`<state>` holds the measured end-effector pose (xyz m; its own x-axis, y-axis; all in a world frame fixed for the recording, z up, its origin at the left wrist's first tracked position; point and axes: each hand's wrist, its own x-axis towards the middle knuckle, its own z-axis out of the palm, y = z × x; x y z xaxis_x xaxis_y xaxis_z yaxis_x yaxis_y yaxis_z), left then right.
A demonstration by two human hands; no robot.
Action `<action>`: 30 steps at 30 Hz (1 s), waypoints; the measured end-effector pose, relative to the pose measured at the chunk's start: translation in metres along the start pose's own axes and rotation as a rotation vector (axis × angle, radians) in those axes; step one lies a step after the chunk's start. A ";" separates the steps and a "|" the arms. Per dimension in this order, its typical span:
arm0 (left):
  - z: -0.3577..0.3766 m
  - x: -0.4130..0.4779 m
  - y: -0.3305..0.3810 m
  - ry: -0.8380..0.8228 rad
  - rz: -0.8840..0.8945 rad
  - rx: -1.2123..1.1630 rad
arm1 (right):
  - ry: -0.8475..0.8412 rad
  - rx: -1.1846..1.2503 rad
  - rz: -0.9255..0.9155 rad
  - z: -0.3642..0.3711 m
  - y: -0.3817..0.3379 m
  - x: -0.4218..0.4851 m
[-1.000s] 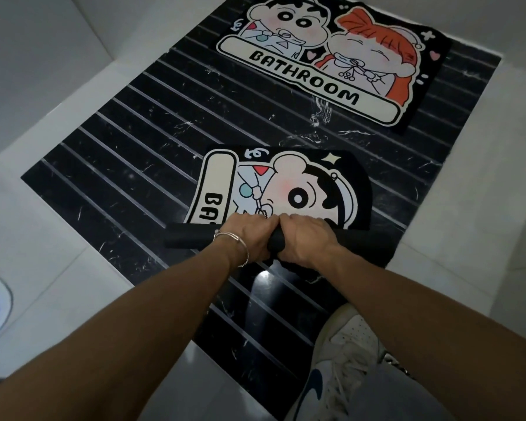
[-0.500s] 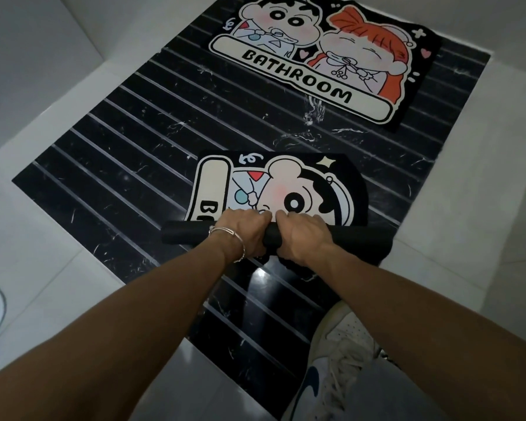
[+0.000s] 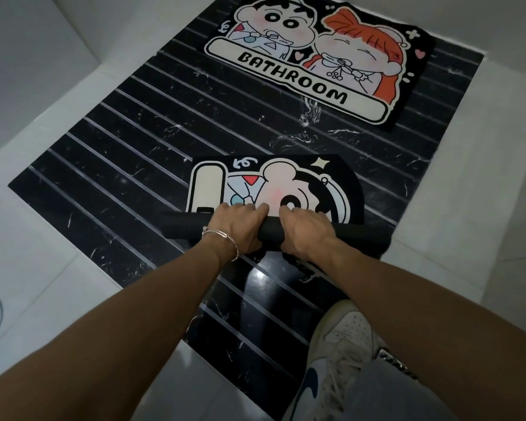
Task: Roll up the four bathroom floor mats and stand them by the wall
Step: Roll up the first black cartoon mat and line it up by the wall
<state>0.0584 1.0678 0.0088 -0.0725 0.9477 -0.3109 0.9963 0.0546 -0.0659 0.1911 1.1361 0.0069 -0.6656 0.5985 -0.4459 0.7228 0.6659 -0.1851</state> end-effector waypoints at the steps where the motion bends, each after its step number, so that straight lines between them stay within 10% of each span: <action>1: 0.001 -0.001 -0.001 0.021 0.021 0.035 | -0.055 0.065 0.014 -0.002 0.002 0.000; 5: 0.003 0.002 0.001 -0.017 0.035 0.084 | -0.196 0.166 0.000 -0.008 0.008 -0.001; 11: -0.006 0.005 -0.002 -0.088 -0.036 -0.036 | 0.084 -0.068 -0.078 -0.001 0.010 0.003; 18: 0.002 -0.001 0.004 -0.038 0.108 0.092 | -0.240 0.188 0.006 -0.007 0.016 0.000; 24: -0.003 0.004 0.004 -0.194 -0.004 -0.117 | -0.015 -0.032 -0.100 0.005 0.010 0.000; 30: 0.002 0.001 0.007 0.001 0.095 0.073 | -0.227 0.157 0.013 -0.007 0.018 0.003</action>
<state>0.0655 1.0683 0.0058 0.0222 0.9479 -0.3178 0.9927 -0.0585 -0.1053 0.2010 1.1532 0.0083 -0.6099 0.4795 -0.6309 0.7628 0.5711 -0.3034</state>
